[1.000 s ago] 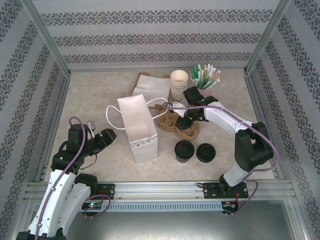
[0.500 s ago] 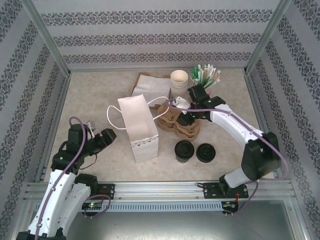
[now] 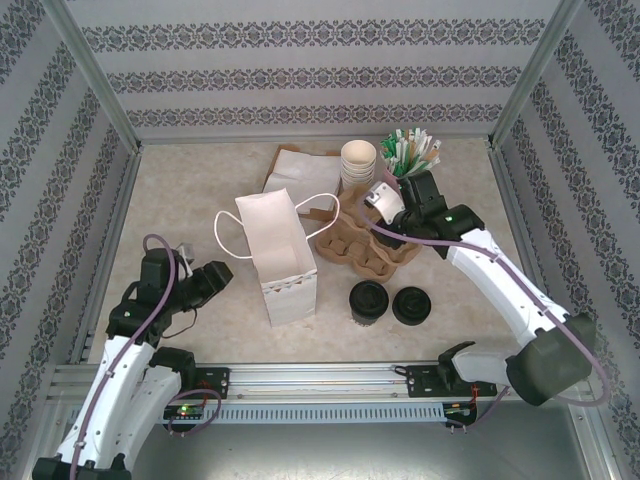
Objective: Pack the takeout coffee
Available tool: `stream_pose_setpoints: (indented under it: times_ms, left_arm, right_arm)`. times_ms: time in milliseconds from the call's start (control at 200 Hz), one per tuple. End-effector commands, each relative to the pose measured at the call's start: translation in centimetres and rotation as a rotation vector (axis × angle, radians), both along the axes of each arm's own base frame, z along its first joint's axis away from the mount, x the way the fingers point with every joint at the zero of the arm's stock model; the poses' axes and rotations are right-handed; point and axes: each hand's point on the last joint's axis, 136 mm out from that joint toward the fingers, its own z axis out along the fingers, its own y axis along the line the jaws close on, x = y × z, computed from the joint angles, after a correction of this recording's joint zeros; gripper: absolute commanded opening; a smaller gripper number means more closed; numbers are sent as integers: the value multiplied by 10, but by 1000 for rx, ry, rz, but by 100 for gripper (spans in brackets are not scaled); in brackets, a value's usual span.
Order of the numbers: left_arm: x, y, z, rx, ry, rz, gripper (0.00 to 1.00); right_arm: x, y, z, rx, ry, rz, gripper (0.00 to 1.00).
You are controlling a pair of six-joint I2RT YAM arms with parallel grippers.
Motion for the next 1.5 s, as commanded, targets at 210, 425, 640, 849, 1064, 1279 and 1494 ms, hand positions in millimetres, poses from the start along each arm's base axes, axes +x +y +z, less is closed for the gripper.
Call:
stream_pose_setpoints:
  times_ms: [210,425,640,849,1064,1279,1494]
  left_arm:
    - [-12,-24,-35,10,89,-92,57]
    - [-15,-49,-54,4,94,-130,57]
    - [-16,-88,-56,-15,71,-230,61]
    - [-14,-117,-49,-32,-5,-262,65]
    - [-18,-159,-50,-32,-48,-339,68]
    - [-30,-189,-52,22,-49,-448,70]
    - [-35,-165,-49,74,-84,-415,70]
  right_arm:
    - [-7,-27,40,64,-31,-225,31]
    - [-12,-32,72,116,-48,-287,31]
    - [-17,-24,104,165,-48,-267,33]
    - [-21,-17,134,205,-105,-244,32]
    - [-31,10,162,231,-174,-140,33]
    - [-48,55,189,305,-211,4,33]
    - [-62,100,212,433,-213,105,30]
